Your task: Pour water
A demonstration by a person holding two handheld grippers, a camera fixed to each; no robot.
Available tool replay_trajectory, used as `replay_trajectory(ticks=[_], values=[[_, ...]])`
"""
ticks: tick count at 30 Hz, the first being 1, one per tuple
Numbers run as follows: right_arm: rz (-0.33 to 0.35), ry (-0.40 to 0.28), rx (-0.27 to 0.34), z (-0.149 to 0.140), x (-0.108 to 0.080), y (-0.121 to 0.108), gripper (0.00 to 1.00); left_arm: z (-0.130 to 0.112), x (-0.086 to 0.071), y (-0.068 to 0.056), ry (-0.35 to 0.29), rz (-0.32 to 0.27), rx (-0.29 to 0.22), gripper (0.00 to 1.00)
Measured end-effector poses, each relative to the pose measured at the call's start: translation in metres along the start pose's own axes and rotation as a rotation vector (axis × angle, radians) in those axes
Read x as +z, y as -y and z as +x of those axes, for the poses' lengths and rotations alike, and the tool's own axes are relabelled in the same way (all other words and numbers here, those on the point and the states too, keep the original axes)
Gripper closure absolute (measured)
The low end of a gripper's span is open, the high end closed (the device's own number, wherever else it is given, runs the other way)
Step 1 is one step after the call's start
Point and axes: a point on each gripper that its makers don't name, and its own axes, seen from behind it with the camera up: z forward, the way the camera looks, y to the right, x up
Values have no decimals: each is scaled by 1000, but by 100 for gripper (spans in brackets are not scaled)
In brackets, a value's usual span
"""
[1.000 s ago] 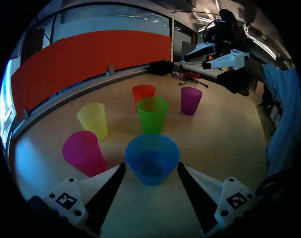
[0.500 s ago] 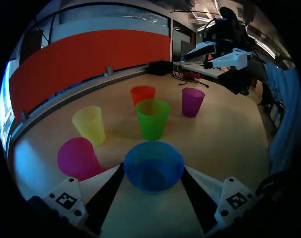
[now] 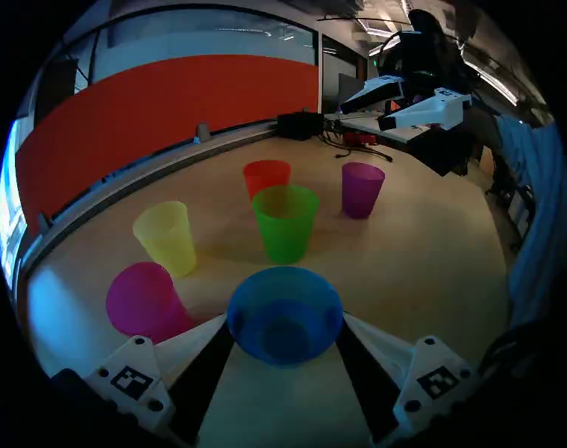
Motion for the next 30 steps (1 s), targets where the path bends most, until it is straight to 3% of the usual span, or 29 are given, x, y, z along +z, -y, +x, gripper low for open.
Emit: replay_trajectory(ticks=[12,30], values=[[3,15,0,-4,8,2,0,3,-6,4,-14,14,5,13],[34,47,1,-12,29,12,0,45,-41,14,-125,49,-8,13]])
